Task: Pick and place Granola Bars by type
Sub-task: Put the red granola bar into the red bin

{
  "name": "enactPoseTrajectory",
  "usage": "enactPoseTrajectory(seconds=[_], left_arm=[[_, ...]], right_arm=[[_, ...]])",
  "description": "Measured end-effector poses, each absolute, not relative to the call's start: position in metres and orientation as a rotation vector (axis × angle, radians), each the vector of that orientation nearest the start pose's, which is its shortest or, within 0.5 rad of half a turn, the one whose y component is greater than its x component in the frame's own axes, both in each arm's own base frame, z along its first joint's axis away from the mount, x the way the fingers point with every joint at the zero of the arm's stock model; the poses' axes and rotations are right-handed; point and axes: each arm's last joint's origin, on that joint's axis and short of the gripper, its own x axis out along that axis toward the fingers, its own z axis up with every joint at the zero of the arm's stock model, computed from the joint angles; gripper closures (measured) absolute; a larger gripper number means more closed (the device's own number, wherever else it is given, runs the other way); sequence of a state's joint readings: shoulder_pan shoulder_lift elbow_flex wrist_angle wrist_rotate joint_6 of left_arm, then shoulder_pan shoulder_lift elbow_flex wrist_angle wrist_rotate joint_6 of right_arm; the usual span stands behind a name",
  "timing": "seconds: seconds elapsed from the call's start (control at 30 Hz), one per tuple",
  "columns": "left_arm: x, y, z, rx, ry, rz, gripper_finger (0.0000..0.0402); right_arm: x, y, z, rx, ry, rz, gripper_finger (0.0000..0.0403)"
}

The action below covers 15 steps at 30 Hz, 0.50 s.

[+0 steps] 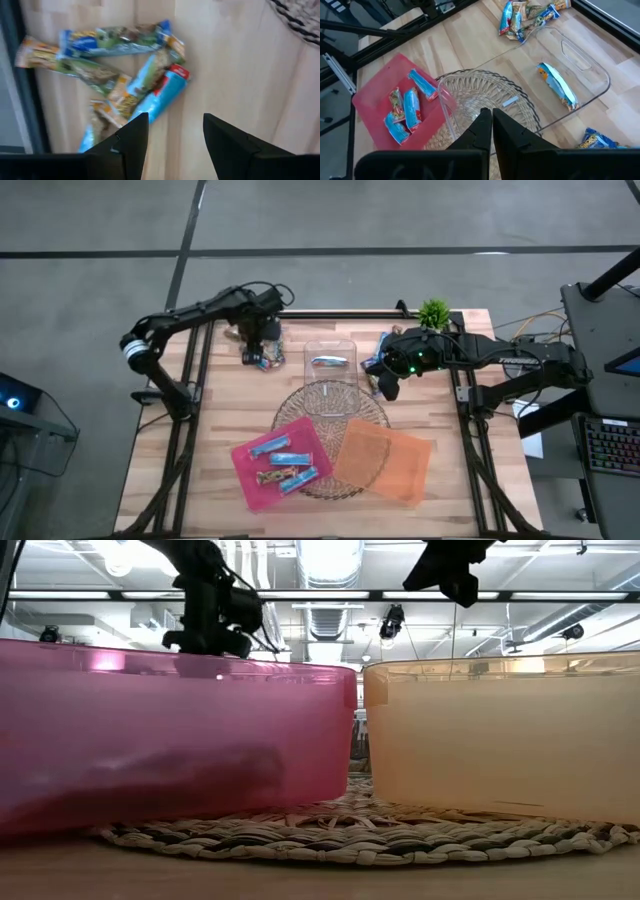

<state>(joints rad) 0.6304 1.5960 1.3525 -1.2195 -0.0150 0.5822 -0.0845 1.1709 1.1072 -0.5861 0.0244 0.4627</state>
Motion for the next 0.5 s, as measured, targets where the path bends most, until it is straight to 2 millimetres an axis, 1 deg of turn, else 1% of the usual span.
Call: enactPoseTrajectory(seconds=[0.1,0.2,0.4,0.5], left_arm=[[0.228,0.166,0.257,-0.014,1.506,0.057,0.0229],[0.222,0.161,0.244,0.004,1.522,0.02,0.0229],[0.22,0.161,0.217,0.072,1.47,0.048,0.0229],[0.216,0.159,0.201,0.095,1.489,0.055,0.0229]], right_arm=[[0.242,-0.021,0.332,0.451,0.616,-0.248,0.0394],[0.242,-0.021,0.332,0.44,0.617,-0.244,0.0394],[0.242,-0.021,0.332,0.415,0.621,-0.228,0.0394],[0.242,-0.021,0.332,0.398,0.622,-0.221,0.0394]])
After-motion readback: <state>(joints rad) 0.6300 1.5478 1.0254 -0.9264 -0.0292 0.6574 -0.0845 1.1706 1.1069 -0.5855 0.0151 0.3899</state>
